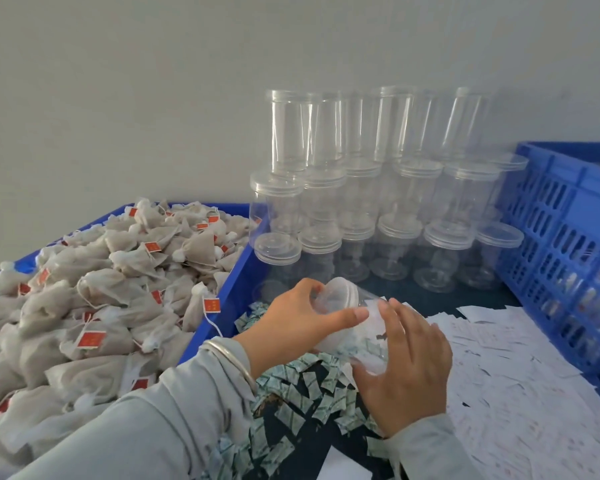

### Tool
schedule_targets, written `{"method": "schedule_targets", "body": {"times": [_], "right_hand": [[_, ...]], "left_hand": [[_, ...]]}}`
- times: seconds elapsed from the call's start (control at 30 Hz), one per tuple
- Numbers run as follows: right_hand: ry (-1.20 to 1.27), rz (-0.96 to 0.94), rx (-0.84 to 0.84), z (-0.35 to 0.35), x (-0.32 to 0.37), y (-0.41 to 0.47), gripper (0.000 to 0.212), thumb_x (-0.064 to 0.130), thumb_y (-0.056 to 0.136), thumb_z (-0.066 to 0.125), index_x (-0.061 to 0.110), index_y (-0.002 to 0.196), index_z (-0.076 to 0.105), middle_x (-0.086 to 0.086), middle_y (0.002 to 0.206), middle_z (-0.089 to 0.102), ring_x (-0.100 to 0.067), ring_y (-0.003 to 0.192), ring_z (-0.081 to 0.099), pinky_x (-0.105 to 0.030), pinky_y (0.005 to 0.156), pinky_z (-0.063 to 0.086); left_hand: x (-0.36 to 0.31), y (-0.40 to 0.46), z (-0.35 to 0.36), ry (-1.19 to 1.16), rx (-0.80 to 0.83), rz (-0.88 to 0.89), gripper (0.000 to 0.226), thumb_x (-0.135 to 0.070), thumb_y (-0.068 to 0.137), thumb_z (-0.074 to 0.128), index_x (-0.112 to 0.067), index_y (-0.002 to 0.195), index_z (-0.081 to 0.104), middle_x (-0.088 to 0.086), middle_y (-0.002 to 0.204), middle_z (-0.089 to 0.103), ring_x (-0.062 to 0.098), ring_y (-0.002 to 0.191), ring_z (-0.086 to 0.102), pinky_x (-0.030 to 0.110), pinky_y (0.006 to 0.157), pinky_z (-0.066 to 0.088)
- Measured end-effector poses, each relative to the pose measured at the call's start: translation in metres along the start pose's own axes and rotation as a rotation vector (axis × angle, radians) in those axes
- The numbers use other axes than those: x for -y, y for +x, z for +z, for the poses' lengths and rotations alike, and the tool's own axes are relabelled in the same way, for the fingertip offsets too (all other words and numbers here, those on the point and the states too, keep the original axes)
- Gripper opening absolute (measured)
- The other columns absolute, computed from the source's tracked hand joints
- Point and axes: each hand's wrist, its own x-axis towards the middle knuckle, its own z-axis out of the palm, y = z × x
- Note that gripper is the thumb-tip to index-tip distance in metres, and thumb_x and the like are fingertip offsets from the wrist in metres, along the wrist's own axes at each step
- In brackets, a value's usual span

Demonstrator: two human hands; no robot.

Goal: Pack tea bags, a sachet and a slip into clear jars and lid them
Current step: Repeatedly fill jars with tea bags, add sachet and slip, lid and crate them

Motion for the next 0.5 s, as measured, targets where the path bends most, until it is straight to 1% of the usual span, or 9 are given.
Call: {"method": "schedule_targets", "body": {"times": [0.07,0.13,0.2,0.27,0.3,0.4,0.43,0.47,0.5], "right_hand": [[-0.034,-0.015,0.005,-0.001,-0.004,-0.002,0.094,0.021,0.045,0.089,0.015,0.127,0.044,-0.014,0.123,0.061,-0.027,0.119,0.045,-0.053,0.103,0.027],[-0.038,-0.019,0.012,-0.001,-0.006,-0.003,0.096,0.017,0.041,0.09,0.016,0.126,0.045,-0.013,0.124,0.062,-0.027,0.121,0.044,-0.054,0.105,0.023],[-0.042,-0.025,0.018,0.0,-0.006,-0.003,0.098,0.015,0.039,0.091,0.017,0.125,0.046,-0.012,0.124,0.062,-0.027,0.122,0.043,-0.052,0.107,0.02],[-0.044,-0.029,0.013,0.0,-0.005,-0.003,0.096,0.011,0.039,0.091,0.018,0.124,0.046,-0.012,0.125,0.062,-0.028,0.122,0.042,-0.049,0.11,0.017],[-0.043,-0.032,0.002,0.001,-0.005,-0.003,0.094,0.008,0.041,0.09,0.018,0.124,0.046,-0.013,0.124,0.062,-0.028,0.122,0.042,-0.049,0.11,0.015],[-0.033,-0.054,-0.047,0.0,-0.006,-0.002,0.078,0.002,0.053,0.078,0.017,0.123,0.046,-0.013,0.124,0.061,-0.029,0.123,0.041,-0.049,0.11,0.015],[-0.031,-0.06,-0.058,0.0,-0.007,-0.002,0.074,0.003,0.056,0.074,0.017,0.123,0.046,-0.014,0.125,0.061,-0.029,0.123,0.041,-0.05,0.11,0.016],[-0.03,-0.063,-0.071,0.0,-0.007,-0.002,0.07,0.003,0.058,0.071,0.017,0.122,0.046,-0.014,0.124,0.061,-0.03,0.123,0.041,-0.05,0.11,0.017],[-0.03,-0.062,-0.085,0.0,-0.007,-0.003,0.068,0.002,0.059,0.069,0.017,0.122,0.047,-0.014,0.124,0.061,-0.03,0.123,0.041,-0.049,0.11,0.017]], "left_hand": [[-0.002,-0.001,-0.001,-0.093,0.04,-0.064,0.1,-0.086,0.034,0.061,-0.026,0.113,0.046,-0.012,0.102,0.052,0.006,0.081,0.06,0.018,0.05,0.051],[-0.002,0.001,-0.002,-0.141,0.069,-0.133,0.094,-0.082,0.035,0.061,-0.02,0.106,0.051,-0.005,0.1,0.055,0.01,0.072,0.065,0.023,0.051,0.054],[0.001,0.003,-0.001,-0.217,0.123,-0.208,0.079,-0.077,0.048,0.066,-0.018,0.099,0.054,0.003,0.098,0.054,0.015,0.064,0.069,0.029,0.056,0.057],[0.004,0.004,-0.002,-0.312,0.198,-0.287,0.071,-0.074,0.058,0.066,-0.019,0.101,0.052,0.01,0.103,0.053,0.026,0.068,0.072,0.032,0.061,0.058],[0.005,0.004,-0.003,-0.349,0.239,-0.332,0.076,-0.076,0.059,0.065,-0.018,0.106,0.05,0.014,0.107,0.054,0.031,0.072,0.072,0.031,0.062,0.058],[0.007,0.003,-0.006,-0.414,0.358,-0.479,0.115,-0.082,0.045,0.063,-0.007,0.129,0.039,0.026,0.112,0.058,0.036,0.079,0.071,0.028,0.057,0.056],[0.007,0.004,-0.007,-0.425,0.399,-0.517,0.122,-0.083,0.043,0.061,-0.003,0.132,0.038,0.028,0.11,0.06,0.036,0.08,0.071,0.026,0.055,0.055],[0.008,0.004,-0.008,-0.431,0.444,-0.544,0.124,-0.083,0.043,0.059,0.001,0.132,0.039,0.028,0.105,0.063,0.035,0.08,0.071,0.026,0.054,0.055],[0.008,0.005,-0.009,-0.432,0.491,-0.559,0.122,-0.084,0.045,0.056,0.002,0.129,0.044,0.027,0.099,0.067,0.033,0.08,0.072,0.025,0.055,0.055]]}}
